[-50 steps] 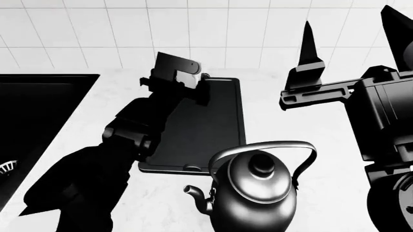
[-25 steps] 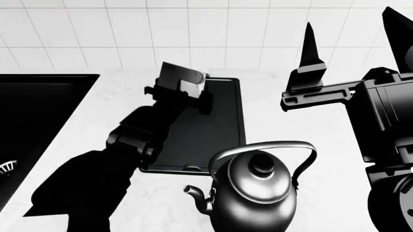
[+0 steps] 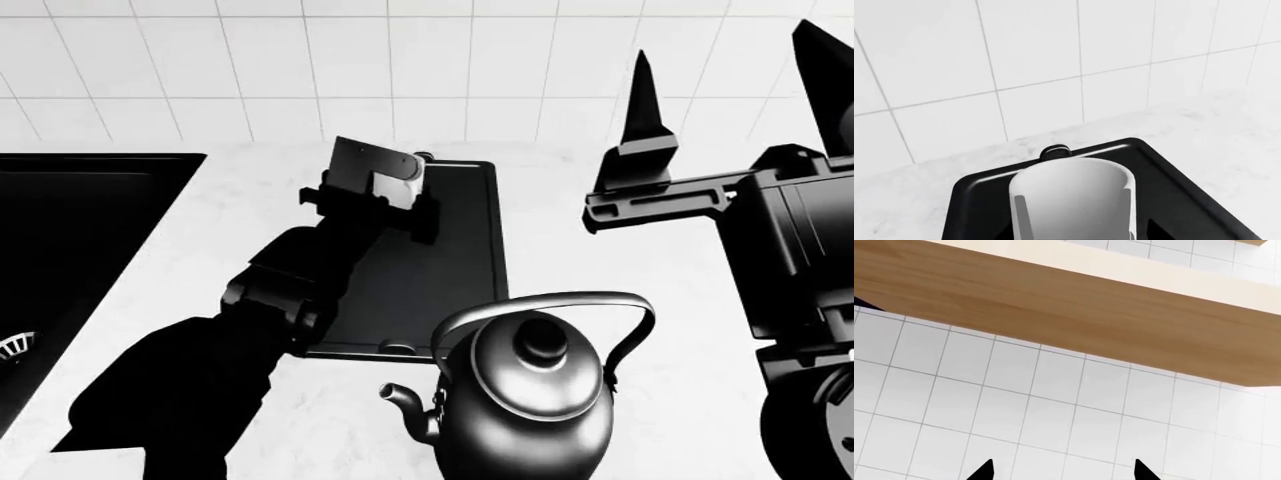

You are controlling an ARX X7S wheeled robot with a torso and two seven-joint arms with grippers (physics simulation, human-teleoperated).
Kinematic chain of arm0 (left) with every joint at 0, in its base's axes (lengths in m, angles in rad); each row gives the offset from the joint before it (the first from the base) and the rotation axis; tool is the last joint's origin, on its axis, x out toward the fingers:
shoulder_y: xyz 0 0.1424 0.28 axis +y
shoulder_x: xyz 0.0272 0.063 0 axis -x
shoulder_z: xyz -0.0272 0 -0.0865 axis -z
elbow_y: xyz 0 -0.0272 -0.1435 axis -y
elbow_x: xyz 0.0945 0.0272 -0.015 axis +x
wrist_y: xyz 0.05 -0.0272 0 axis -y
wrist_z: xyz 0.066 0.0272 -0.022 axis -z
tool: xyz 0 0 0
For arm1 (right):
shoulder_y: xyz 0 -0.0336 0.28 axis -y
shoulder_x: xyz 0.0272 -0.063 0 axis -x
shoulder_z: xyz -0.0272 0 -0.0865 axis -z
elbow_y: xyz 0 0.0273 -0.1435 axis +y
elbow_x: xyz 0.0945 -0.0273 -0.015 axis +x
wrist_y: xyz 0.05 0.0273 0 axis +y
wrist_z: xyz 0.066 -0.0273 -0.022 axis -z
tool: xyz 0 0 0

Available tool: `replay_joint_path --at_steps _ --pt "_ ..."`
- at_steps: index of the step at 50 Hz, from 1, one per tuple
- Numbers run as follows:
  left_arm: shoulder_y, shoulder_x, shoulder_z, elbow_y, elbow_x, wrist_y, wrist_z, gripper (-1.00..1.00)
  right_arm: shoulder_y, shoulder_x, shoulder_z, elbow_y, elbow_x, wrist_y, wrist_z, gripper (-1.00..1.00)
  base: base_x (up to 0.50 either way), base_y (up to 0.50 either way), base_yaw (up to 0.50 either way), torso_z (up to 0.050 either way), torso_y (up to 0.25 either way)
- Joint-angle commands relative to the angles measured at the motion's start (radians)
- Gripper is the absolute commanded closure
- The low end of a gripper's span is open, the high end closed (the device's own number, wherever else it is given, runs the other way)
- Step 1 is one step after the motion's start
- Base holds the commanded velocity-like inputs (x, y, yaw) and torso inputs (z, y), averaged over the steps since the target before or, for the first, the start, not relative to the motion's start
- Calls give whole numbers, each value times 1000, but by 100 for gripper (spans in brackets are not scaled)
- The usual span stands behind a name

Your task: Pick the kettle from the counter and place it on the tray. Then pick the mug from the cabinet and place it on the tray. Then close the cabinet doors.

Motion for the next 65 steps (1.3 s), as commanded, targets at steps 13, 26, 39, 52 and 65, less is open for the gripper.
replay_joint_path --at_steps 13,26,39,52,65 --pt "0 1 13 -6 -43 -21 9 -100 -14 25 -16 6 5 -42 19 -100 0 0 0 0 0" --pt "-33 1 8 -4 -71 -29 27 -100 -6 35 -22 13 22 -45 37 -100 0 0 0 0 0" --pt "-92 1 8 -1 -128 -41 61 -100 -11 42 -35 18 19 -60 46 -100 0 0 0 0 0" --pt "-222 -58 13 107 -146 -76 20 -100 4 52 -41 26 40 -60 56 -100 0 0 0 0 0" --pt "-404 -456 17 815 -153 -209 -355 -100 39 57 -71 49 43 -54 55 -100 0 0 0 0 0"
